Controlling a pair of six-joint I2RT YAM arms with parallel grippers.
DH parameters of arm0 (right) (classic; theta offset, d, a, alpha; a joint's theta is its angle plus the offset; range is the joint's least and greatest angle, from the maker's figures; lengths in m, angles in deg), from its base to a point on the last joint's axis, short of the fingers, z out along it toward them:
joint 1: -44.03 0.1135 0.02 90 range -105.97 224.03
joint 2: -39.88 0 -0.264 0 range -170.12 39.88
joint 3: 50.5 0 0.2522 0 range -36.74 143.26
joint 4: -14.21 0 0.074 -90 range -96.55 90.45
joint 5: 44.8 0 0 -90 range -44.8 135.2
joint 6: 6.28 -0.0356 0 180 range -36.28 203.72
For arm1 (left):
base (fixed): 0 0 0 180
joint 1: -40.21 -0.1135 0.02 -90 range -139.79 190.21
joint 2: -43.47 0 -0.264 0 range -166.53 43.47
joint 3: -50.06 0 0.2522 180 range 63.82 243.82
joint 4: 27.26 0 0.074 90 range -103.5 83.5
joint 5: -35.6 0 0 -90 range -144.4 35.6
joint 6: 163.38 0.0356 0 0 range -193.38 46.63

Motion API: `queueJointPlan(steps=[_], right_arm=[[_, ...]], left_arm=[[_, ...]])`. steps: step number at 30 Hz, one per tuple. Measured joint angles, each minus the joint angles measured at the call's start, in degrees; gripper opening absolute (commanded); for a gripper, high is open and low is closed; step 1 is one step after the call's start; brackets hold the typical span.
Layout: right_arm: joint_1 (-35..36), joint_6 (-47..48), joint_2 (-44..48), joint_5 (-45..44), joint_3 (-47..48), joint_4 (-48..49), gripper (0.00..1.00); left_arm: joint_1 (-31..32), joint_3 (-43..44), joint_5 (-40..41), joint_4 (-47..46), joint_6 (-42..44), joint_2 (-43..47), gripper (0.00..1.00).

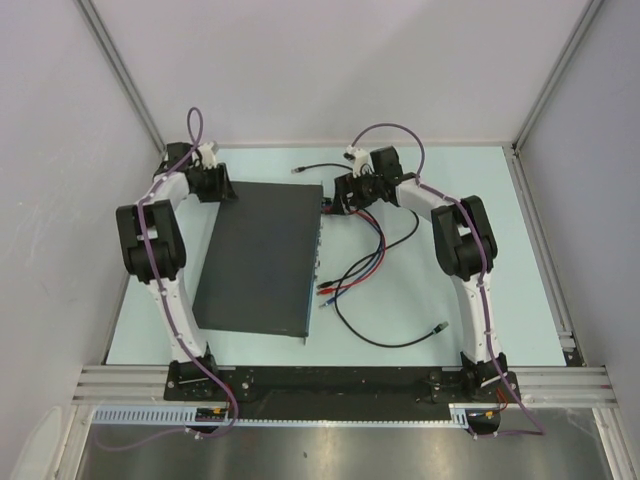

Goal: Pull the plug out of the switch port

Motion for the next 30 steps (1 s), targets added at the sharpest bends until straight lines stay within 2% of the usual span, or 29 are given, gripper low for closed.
queueJointPlan(steps=[6,9,11,16,19,20,22,23,25,26,28,29,30], right_arm=[[-0.28,0.09,1.11,-1.29,-2.14,-1.70,1.00],[-1.11,-0.13,1.68,-1.62,-2.54,-2.89,1.00],[-1.84,-0.57,1.97,-1.44,-2.69,-3.56,1.00],[-3.74,-2.40,2.80,0.96,-2.73,-4.28,1.00],[-4.98,-3.96,3.04,2.93,-2.54,-4.15,0.95],[-5.40,-4.63,3.02,3.69,-2.23,-4.20,0.91],[-6.32,-5.99,3.02,5.29,-1.27,-3.91,0.87],[-6.78,-6.80,2.86,6.05,-0.44,-3.08,0.81],[-7.58,-8.26,2.69,7.39,1.14,-1.01,0.78],[-7.93,-9.22,2.54,8.37,2.14,0.11,0.76],[-8.52,-11.06,2.19,9.86,3.76,2.56,0.75],[-8.76,-12.22,1.92,10.54,4.57,4.04,0.72],[-8.85,-13.00,1.60,11.02,5.09,5.01,0.71]], left_arm=[[3.28,2.71,-0.57,-1.01,0.11,-2.08,0.45],[4.96,2.69,-0.28,-2.38,0.00,-2.23,0.52],[5.66,2.69,-0.02,-2.95,-0.11,-2.29,0.53],[7.08,2.84,0.92,-2.69,0.68,-2.29,0.75],[8.20,4.48,2.47,0.15,1.68,-2.29,0.89],[8.55,5.57,2.84,1.60,1.60,-2.40,0.91],[8.92,7.67,3.54,4.48,1.57,-2.75,0.86],[8.96,8.92,3.82,6.23,1.60,-2.84,0.80],[8.83,11.78,3.76,9.55,1.53,-2.84,0.69],[8.79,13.55,2.62,10.84,1.38,-2.84,0.56],[9.16,16.70,0.24,12.39,0.61,-2.67,0.39],[9.44,17.55,-0.98,12.83,0.22,-2.45,0.20],[9.73,17.94,-2.36,13.33,-0.07,-2.16,0.12]])
